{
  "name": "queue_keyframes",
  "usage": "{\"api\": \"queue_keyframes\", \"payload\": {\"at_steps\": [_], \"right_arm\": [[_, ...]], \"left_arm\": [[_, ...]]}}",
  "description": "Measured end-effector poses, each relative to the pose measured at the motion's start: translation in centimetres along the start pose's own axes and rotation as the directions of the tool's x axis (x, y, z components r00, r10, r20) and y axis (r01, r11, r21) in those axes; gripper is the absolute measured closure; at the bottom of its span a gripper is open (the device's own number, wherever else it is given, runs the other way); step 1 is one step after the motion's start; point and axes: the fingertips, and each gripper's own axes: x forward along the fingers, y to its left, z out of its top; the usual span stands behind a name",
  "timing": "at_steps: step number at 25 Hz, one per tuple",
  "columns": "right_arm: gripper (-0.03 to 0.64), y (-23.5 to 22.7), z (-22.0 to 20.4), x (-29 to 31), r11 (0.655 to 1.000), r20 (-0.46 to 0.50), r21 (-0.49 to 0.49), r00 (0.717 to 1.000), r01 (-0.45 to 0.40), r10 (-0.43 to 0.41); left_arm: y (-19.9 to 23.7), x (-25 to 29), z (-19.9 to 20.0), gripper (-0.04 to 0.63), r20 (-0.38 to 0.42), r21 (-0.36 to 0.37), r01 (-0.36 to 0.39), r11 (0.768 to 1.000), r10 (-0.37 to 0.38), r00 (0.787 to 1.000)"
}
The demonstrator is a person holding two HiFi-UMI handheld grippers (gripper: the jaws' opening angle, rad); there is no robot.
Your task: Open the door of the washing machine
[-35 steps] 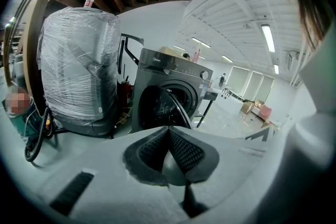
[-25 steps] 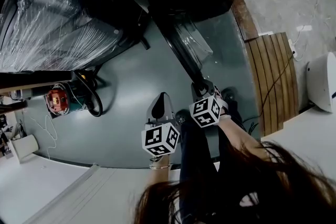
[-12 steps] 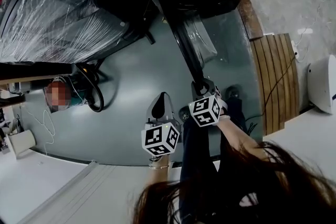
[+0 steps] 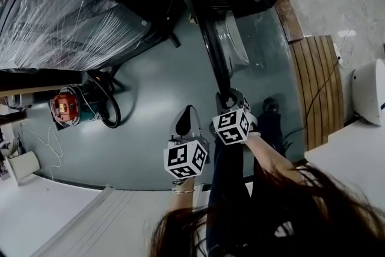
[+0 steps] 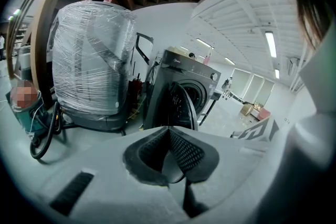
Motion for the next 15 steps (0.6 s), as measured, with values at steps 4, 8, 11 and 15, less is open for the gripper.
{"api": "queue_keyframes", "payload": {"at_steps": [4,8,11,15], "right_arm": [[0.535,1.5,0.6,0.5,1.000,-0.004,0.011,1.000,0.004,-0.004],[0.532,3.0,1.1,1.0,1.000,-0.009,0.026,1.000,0.011,-0.011],[0.532,3.8,1.5,1.3,0.999,-0.014,0.039,1.000,0.020,-0.019],[0.531,4.9,2.0,1.8,0.998,-0.023,0.052,0.999,0.029,-0.028]], "left_arm": [[1.5,-0.4,0.3,0.583,-0.001,0.002,0.008,1.000,-0.008,1.000],[3.5,-0.9,0.9,0.583,0.004,-0.011,0.003,1.000,-0.003,1.000],[4.7,-1.3,1.2,0.583,0.011,-0.025,-0.001,1.000,0.002,1.000],[6.2,-1.7,1.5,0.583,0.013,-0.036,-0.007,0.999,0.007,1.000]]}}
